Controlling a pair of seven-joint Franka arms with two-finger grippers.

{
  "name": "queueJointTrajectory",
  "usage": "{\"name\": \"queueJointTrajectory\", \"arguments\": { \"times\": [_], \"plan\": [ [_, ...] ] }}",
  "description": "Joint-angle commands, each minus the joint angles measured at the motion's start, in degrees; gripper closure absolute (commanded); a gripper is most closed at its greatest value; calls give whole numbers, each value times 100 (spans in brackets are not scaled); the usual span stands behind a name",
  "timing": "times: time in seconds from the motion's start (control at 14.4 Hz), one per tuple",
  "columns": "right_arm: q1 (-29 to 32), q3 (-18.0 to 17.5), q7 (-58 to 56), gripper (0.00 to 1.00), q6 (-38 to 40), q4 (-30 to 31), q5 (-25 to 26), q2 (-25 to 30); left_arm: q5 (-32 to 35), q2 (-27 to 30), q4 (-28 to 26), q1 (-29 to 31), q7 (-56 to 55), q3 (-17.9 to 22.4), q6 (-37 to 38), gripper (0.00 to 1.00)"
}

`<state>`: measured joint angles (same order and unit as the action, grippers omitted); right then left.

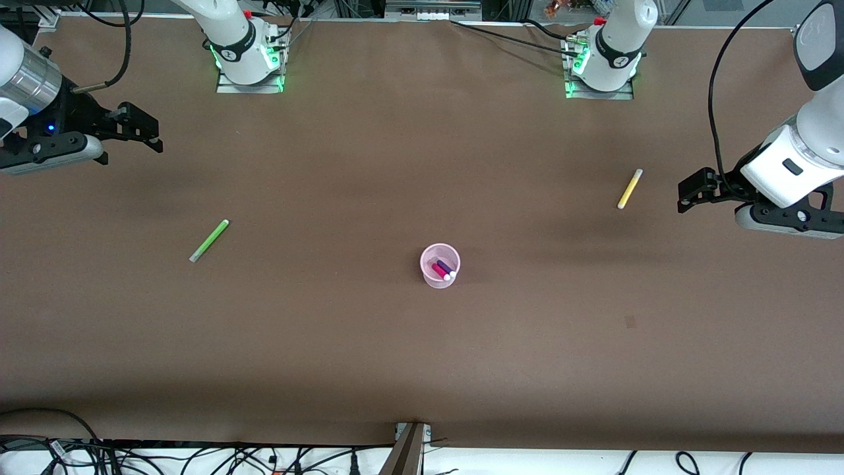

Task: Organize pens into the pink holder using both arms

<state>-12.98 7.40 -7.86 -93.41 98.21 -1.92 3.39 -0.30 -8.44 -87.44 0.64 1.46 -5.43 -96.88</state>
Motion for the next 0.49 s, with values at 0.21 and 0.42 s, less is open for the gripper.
{"name": "queueJointTrajectory", "arguments": {
  "times": [0.21,0.42],
  "plan": [
    [94,-142,-75,0,323,-258,78,-76,118,0,104,-73,-66,42,99,0],
    [103,-107,-84,0,384,-250,87,-67,118,0,104,-73,-66,42,99,0]
  ]
}}
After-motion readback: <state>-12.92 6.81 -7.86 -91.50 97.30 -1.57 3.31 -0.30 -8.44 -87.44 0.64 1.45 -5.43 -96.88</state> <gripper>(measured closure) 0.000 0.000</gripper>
